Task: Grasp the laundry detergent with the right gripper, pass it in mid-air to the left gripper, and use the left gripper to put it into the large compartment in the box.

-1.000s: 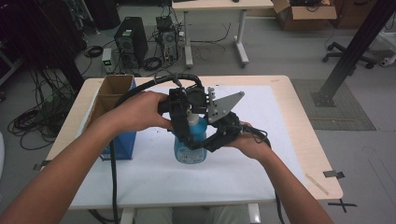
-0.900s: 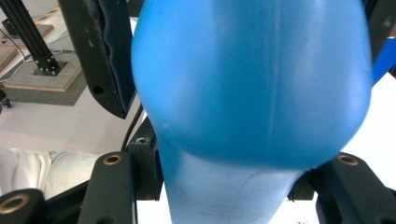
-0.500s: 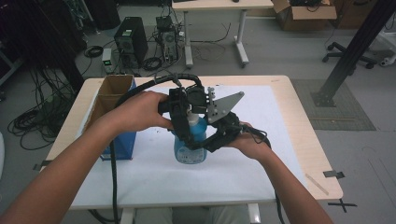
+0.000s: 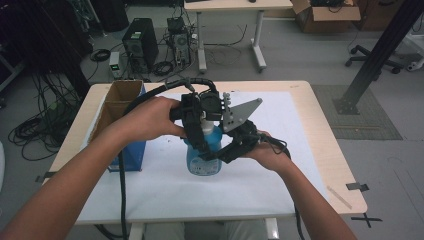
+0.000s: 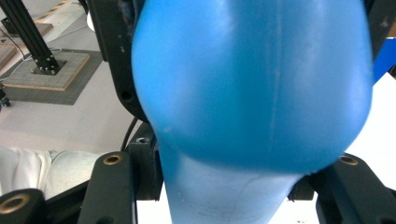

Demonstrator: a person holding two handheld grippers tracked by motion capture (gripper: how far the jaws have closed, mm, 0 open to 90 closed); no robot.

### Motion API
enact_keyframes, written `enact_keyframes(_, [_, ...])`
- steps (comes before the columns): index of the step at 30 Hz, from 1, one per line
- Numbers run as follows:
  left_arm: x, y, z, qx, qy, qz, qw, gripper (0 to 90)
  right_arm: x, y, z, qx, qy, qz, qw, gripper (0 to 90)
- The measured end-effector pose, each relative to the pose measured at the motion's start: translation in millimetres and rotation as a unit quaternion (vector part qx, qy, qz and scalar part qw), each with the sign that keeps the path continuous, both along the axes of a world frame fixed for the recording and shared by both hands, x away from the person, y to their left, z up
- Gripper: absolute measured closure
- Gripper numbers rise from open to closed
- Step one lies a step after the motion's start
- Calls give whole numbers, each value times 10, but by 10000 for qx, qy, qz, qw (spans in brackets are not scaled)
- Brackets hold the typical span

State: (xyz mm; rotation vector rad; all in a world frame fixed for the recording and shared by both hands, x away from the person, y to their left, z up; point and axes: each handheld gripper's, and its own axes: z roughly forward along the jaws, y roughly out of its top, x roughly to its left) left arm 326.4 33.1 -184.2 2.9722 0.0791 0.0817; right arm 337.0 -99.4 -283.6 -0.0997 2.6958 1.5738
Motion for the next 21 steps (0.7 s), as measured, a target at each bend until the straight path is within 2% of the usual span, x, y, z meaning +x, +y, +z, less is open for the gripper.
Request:
enact_keyframes(10, [-18,2,36,17,-51,62,10000,379,-10,22,29,-49,1,7,10000,424])
enact_keyframes(11, [-13,7,60,14,-12,155,9999,379,-3,19,36,-31,35,10,10000,410])
enact_keyframes(12, [-9,12,74,13,-8,195,9998,379,10,-10,55,10,110,-101,9999,291])
enact_keyframes(13, [-7,20,90,0,0,263,9997,378,19,-32,62,2,149,-147,9998,267])
enact_keyframes(17, [2,56,153,-33,-14,445,9990,379,38,-132,73,-55,287,-261,9992,201])
enact_keyframes(18, [8,72,177,-30,-15,527,9986,378,41,-213,81,-89,323,-333,9989,184])
enact_keyframes(21, [18,84,199,-17,-23,613,9981,379,42,-301,91,-139,356,-418,9984,164])
